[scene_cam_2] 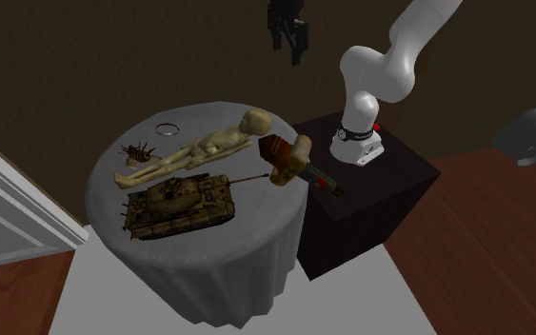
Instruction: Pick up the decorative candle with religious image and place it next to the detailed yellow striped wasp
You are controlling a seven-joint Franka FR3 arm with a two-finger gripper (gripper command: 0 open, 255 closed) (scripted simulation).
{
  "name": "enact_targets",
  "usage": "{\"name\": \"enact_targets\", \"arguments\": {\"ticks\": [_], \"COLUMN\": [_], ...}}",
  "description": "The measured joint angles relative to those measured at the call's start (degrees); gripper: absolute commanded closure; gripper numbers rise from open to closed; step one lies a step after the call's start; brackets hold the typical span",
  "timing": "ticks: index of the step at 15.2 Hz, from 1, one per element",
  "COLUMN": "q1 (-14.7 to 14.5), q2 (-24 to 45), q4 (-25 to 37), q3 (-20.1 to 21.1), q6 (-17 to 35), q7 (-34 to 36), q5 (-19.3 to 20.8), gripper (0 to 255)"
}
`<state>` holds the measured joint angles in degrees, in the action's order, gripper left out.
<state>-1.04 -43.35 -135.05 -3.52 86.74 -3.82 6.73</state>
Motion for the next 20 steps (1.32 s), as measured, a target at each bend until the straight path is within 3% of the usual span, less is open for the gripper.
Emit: {"name": "enact_targets", "arguments": {"ticks": [3,9,15,20], "q1": [0.31,0.84,-1.66,-1.65], "q2": [-2.89,-15.97,-22.9,-19.19], "q4": [-3.29,-18.76,-30.4,-34.36], "q3": [1.59,11.01,26.2,42.51], "q6": [2.05,12.21,23.84,35.88], "q7": [3.13,19.07,38.5,56.36], "q5": [-0.76,-5.59,-13.54,-19.95], "gripper": [0,0,0,0]}}
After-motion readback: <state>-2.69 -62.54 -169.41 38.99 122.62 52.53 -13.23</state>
